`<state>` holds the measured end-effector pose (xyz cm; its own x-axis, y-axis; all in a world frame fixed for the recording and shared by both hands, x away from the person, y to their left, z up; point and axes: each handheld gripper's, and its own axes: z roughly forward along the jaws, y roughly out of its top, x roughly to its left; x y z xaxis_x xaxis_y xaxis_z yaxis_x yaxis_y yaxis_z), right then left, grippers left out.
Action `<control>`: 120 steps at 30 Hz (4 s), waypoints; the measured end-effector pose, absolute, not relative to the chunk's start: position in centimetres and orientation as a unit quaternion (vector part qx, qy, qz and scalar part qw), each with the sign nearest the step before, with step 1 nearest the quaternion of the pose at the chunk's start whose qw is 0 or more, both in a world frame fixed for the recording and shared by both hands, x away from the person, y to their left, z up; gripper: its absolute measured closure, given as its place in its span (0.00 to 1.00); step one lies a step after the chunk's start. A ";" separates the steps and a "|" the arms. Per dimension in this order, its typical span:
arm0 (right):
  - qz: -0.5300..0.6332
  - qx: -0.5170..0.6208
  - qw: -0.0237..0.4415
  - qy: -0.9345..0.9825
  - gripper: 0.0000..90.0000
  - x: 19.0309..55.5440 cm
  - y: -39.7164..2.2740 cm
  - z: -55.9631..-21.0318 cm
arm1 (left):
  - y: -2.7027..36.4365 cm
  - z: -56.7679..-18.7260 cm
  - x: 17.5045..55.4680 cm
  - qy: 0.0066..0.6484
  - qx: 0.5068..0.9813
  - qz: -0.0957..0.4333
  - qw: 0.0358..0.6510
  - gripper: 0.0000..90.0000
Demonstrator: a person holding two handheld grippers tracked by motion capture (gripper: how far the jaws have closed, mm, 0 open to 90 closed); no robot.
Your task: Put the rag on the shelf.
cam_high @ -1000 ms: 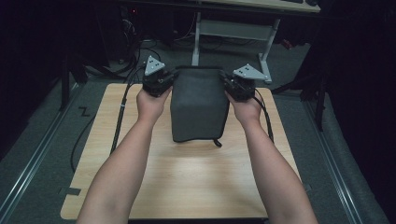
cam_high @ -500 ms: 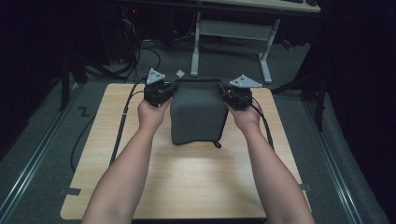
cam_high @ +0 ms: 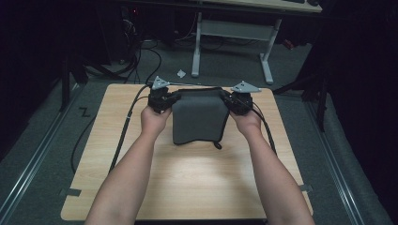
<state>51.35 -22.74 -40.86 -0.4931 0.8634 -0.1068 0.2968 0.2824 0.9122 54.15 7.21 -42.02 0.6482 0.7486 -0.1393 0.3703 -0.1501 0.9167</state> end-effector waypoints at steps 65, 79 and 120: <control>0.478 0.466 0.203 0.717 0.62 51.2 -24.3 -46.3 | 8.7 -47.7 51.9 0.407 0.745 0.110 0.518 0.80; 0.460 0.456 0.243 0.722 0.58 51.0 -24.6 -45.1 | 8.8 -47.9 51.6 0.408 0.749 0.120 0.508 0.74; 0.417 0.489 0.274 0.715 0.70 51.6 -26.9 -45.2 | 11.1 -47.8 51.6 0.430 0.736 0.137 0.505 0.76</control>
<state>51.60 -26.90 -45.22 -0.3719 0.9281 0.0163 0.4711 0.1736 0.8648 51.56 11.06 -47.80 0.5919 0.7715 -0.2333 0.4950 -0.1195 0.8606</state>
